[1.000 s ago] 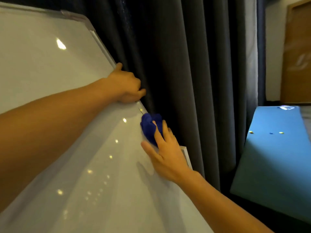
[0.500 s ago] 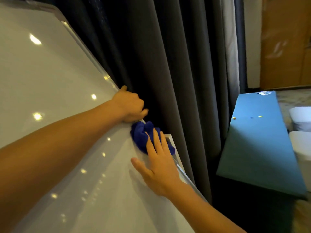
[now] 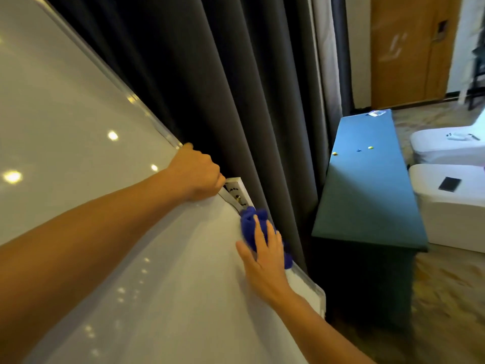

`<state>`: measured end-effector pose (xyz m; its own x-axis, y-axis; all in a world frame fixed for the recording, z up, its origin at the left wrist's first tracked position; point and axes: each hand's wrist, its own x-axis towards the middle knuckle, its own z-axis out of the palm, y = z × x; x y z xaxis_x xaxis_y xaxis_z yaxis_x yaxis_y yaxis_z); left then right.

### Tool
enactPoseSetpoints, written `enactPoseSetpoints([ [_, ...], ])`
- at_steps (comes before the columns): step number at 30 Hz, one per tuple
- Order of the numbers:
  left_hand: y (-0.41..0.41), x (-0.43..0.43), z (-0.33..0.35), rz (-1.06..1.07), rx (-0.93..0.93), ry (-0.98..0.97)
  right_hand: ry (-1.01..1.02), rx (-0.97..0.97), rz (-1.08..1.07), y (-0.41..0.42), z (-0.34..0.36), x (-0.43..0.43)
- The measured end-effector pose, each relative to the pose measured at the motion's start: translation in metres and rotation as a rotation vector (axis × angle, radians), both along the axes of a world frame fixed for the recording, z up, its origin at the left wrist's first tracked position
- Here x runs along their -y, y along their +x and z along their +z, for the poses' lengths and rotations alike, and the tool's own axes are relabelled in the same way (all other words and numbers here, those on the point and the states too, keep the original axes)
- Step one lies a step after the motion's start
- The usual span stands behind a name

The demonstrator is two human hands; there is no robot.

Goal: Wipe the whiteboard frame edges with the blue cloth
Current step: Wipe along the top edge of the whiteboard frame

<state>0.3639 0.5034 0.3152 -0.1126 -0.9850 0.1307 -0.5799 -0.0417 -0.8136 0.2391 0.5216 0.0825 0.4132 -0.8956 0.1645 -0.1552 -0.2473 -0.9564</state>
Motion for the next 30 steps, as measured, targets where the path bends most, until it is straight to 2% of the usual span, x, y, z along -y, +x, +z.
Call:
enactPoseSetpoints([
  [2, -0.001, 0.000, -0.009, 0.021, -0.059, -0.004, -0.142, -0.018, 0.044, 0.007, 0.002, -0.004],
  [4, -0.001, -0.001, -0.014, 0.033, -0.069, -0.035, -0.114, -0.036, 0.011, -0.005, -0.024, 0.001],
  [8, 0.000, -0.004, -0.011, 0.083, -0.062, -0.003, 0.343, -0.195, -0.178, -0.045, -0.084, 0.016],
  [9, -0.003, -0.002, -0.011, 0.099, -0.069, 0.009, 0.374, -0.206, -0.184, -0.046, -0.084, 0.018],
  [11, -0.006, 0.000, -0.011, 0.111, -0.080, 0.013, 0.259, -0.121, -0.126, -0.031, -0.062, 0.017],
  [13, -0.011, 0.002, -0.012, 0.116, -0.087, 0.022, 0.056, -0.033, -0.016, -0.012, -0.034, 0.012],
  [15, -0.015, 0.004, -0.010, 0.118, -0.081, 0.033, -0.079, -0.039, 0.043, -0.009, -0.027, 0.007],
  [17, -0.016, 0.003, -0.009, 0.122, -0.093, 0.038, -0.051, -0.046, 0.020, -0.026, -0.047, 0.007],
  [21, -0.013, 0.002, -0.011, 0.106, -0.099, 0.033, 0.333, -0.197, -0.184, -0.060, -0.101, 0.009],
  [22, -0.014, 0.003, -0.013, 0.103, -0.102, 0.033, 0.350, -0.216, -0.190, -0.056, -0.097, 0.010],
  [27, -0.023, 0.009, -0.010, 0.094, -0.097, 0.033, -0.064, -0.045, -0.003, -0.010, -0.027, 0.016],
  [30, -0.025, 0.005, -0.010, 0.096, -0.109, 0.041, 0.004, -0.101, -0.085, -0.024, -0.055, 0.016],
])
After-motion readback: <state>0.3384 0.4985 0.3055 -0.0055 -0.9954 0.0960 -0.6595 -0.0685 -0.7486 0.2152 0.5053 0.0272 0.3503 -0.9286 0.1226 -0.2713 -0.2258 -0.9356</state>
